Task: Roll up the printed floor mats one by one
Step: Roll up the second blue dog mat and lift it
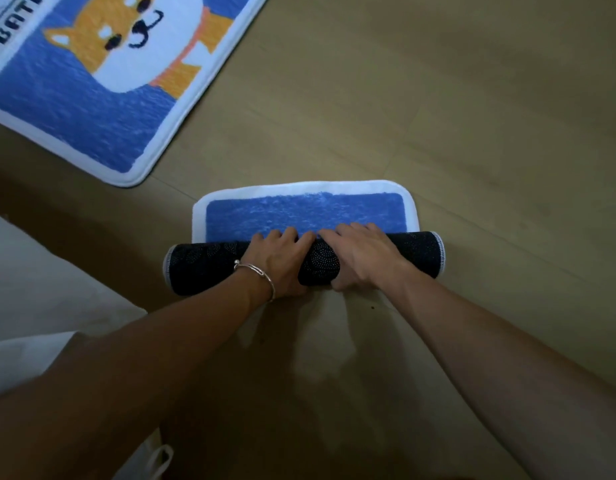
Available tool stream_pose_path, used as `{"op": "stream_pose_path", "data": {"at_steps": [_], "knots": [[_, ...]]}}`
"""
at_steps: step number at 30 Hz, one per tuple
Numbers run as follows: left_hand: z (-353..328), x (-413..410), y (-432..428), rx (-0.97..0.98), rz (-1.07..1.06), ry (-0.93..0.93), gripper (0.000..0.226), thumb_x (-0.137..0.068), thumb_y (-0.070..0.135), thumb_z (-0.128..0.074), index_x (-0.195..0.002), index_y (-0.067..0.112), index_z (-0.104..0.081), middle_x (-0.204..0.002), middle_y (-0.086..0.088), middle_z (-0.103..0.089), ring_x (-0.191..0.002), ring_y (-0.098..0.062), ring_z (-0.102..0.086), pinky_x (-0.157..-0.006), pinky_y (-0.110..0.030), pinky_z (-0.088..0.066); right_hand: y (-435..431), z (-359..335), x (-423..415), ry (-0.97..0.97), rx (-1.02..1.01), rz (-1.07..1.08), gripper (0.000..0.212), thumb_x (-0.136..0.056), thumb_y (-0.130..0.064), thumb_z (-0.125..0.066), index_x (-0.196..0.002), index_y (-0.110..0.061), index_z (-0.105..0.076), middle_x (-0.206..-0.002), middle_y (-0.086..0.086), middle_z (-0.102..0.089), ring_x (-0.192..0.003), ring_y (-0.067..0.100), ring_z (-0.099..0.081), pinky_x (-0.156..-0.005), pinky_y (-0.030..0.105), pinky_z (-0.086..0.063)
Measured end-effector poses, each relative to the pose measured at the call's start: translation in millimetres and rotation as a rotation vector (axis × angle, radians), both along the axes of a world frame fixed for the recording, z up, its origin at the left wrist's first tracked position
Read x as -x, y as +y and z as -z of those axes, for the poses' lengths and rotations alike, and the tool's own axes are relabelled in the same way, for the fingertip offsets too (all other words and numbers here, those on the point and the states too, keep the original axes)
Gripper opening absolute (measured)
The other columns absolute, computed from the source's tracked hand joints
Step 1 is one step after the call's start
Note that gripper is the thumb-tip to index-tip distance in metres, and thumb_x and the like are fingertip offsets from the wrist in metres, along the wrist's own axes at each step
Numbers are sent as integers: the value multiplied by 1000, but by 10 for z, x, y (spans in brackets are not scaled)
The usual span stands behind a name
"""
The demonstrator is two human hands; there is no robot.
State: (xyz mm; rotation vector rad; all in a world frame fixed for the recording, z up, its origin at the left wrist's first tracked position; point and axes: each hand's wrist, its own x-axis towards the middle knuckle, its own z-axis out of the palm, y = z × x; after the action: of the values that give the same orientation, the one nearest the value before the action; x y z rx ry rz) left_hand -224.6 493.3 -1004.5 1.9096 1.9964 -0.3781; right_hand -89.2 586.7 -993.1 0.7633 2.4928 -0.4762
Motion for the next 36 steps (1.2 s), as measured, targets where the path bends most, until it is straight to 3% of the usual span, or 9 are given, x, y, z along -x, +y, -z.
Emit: {"op": "stream_pose_path", "data": {"at_steps": [3, 6, 9, 12, 17, 21, 26, 32, 36], "knots": [[-89, 94, 170, 132, -47, -144, 70, -68, 55, -69, -126, 27, -42, -111, -2, -56, -101, -26, -59, -81, -38, -48, -106, 33, -88, 72, -96, -1, 80, -70, -51, -69, -136, -24, -34, -124, 1, -48, -115, 23, -45, -99, 39, -31], [-124, 123, 183, 225, -39, -217, 72, -66, 57, -72, -126, 29, -44, -113, 1, -58, -105, -23, -58, -85, -37, -50, -144, 27, -34, 8, -28, 51, 70, -69, -51, -72, -125, -23, -41, -119, 2, -51, -112, 25, -48, -95, 40, -34], [-97, 75, 42, 78, 30, -74, 90, -68, 61, -66, -142, 30, -26, -126, -2, -45, -114, -25, -49, -94, -40, -42, -65, -26, 55, -48, 56, 104, 57, -66, -48, -72, -111, -24, -47, -108, 0, -58, -96, 23, -54, -79, 35, -37], [-60, 47, -33, -39, 131, 57, 89, -73, 59, -61, -144, 27, -20, -129, -3, -41, -113, -27, -47, -96, -41, -35, -4, -96, 47, -62, 185, 214, 54, -61, -50, -74, -103, -25, -50, -99, -3, -61, -83, 20, -53, -68, 30, -39], [-109, 75, 193, 69, 55, -80, 68, -70, 55, -66, -127, 27, -41, -114, -2, -55, -105, -27, -58, -86, -39, -47, -189, 13, -119, 94, -87, 132, 80, -65, -62, -69, -130, -25, -40, -118, 0, -50, -109, 24, -50, -91, 38, -36], [-145, 131, 277, 148, 16, -168, 69, -63, 57, -73, -122, 31, -47, -112, 0, -60, -104, -24, -60, -83, -35, -48, -261, 68, -141, 67, -210, 73, 87, -69, -61, -66, -139, -22, -31, -125, 1, -48, -112, 25, -48, -93, 39, -34], [-97, 66, 77, -3, 111, 40, 93, -69, 61, -64, -144, 26, -22, -130, -2, -43, -117, -26, -47, -100, -42, -32, -24, -58, 19, 21, 64, 170, 64, -67, -50, -71, -118, -20, -48, -113, 1, -58, -104, 24, -56, -80, 35, -39], [-175, 95, 270, 80, 82, -51, 68, -65, 64, -66, -117, 24, -48, -110, 0, -60, -102, -24, -59, -82, -36, -44, -5, -89, -58, 84, 212, 272, 75, -55, -62, -76, -118, -28, -49, -104, -6, -57, -96, 19, -55, -76, 33, -43], [-207, 145, 353, 204, 90, -139, 67, -58, 61, -74, -113, 29, -52, -107, 3, -64, -99, -22, -62, -76, -30, -45, 16, -99, -100, 87, 352, 316, 66, -56, -65, -75, -109, -31, -56, -107, -9, -57, -95, 15, -55, -72, 31, -43]]}}
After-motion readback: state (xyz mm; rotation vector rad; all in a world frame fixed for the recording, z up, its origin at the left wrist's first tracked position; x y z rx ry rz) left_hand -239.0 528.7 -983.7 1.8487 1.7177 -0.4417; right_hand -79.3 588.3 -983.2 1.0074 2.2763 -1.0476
